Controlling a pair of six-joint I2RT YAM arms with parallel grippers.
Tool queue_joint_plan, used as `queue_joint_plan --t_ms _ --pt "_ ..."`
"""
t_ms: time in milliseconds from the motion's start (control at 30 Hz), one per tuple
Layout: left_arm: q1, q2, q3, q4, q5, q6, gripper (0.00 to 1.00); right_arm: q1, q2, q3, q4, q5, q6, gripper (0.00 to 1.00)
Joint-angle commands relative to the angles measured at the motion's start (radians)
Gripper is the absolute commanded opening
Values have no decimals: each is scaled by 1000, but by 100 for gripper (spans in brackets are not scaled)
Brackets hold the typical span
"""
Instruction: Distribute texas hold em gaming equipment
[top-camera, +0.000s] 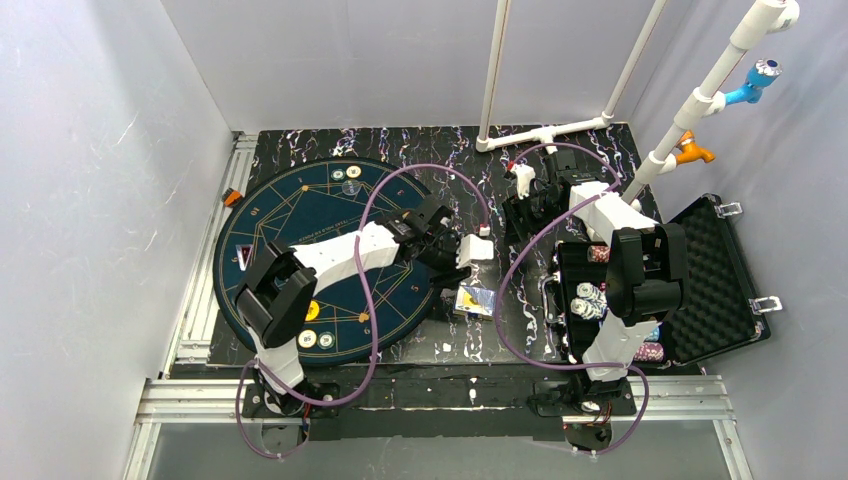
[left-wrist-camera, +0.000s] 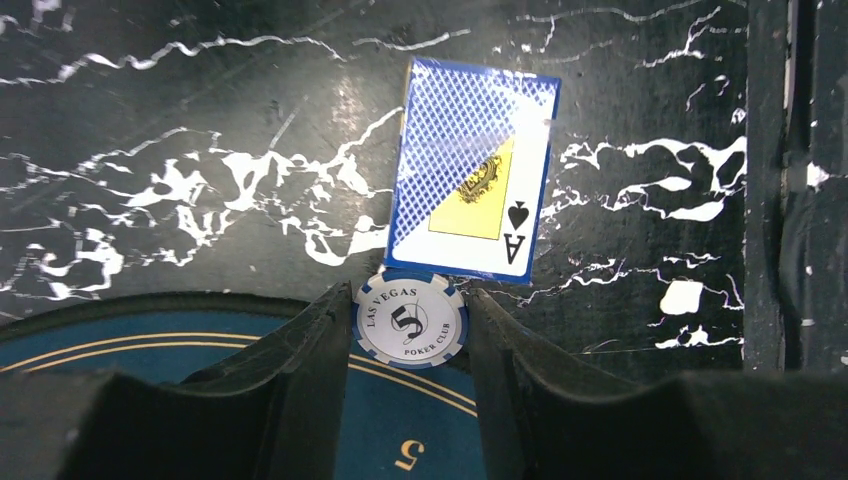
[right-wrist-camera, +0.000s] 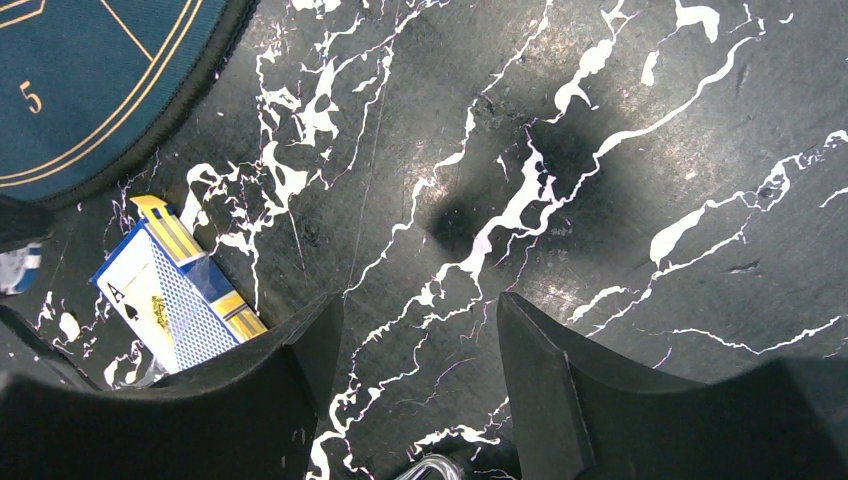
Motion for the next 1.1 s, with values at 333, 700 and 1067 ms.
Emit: queue_joint_plan --t_ms 333,700,1067 --pt "322 37 316 -140 -18 -192 27 -5 -35 13 3 -15 -14 66" --pt "557 383 683 -103 -251 -311 28 -5 -27 3 1 -19 -26 67" --pt "616 588 876 -120 -308 -307 30 -5 -41 -10 -2 -22 -42 68"
